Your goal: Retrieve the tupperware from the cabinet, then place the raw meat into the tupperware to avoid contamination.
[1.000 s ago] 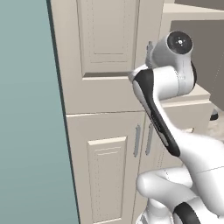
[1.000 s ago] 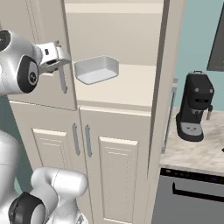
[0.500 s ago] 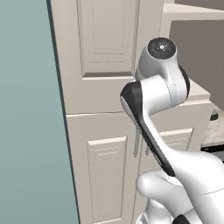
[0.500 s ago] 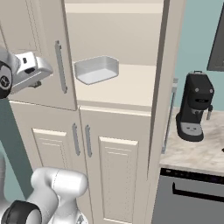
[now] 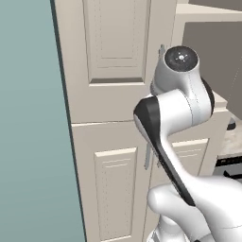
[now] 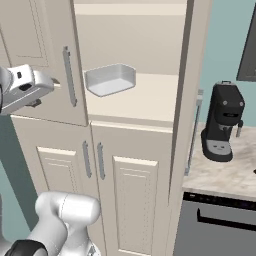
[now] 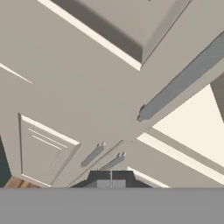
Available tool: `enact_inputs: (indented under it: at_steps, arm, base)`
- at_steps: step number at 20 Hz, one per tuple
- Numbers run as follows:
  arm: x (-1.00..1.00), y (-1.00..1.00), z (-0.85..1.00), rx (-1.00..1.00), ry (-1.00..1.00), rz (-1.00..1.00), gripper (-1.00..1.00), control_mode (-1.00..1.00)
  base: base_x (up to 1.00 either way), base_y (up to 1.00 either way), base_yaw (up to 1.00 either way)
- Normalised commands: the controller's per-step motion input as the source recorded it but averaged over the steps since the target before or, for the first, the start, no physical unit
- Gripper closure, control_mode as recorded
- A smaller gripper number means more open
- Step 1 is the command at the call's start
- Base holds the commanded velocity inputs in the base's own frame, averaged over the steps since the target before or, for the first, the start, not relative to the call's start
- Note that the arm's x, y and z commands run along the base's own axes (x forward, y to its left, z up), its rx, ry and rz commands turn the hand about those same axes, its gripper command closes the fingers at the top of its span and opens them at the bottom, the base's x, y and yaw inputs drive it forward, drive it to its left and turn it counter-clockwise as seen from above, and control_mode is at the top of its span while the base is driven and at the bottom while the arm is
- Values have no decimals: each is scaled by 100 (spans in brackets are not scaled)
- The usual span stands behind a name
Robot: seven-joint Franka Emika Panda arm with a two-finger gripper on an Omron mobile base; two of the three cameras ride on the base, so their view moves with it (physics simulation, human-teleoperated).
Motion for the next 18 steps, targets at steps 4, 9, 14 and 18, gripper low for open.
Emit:
enact_inputs:
  at_steps: [4, 9, 14, 18]
  arm:
    - [-17, -25, 5, 0, 0, 0, 100, -100]
    - [-4, -20, 6, 0, 0, 0, -100, -100]
    - [0, -20, 9, 0, 0, 2, -100, -100]
    - [0, -25, 13, 0, 0, 4, -100, -100]
  base:
    - [0, 0, 0]
    - [0, 0, 0]
    - [0, 0, 0]
    - [0, 0, 0]
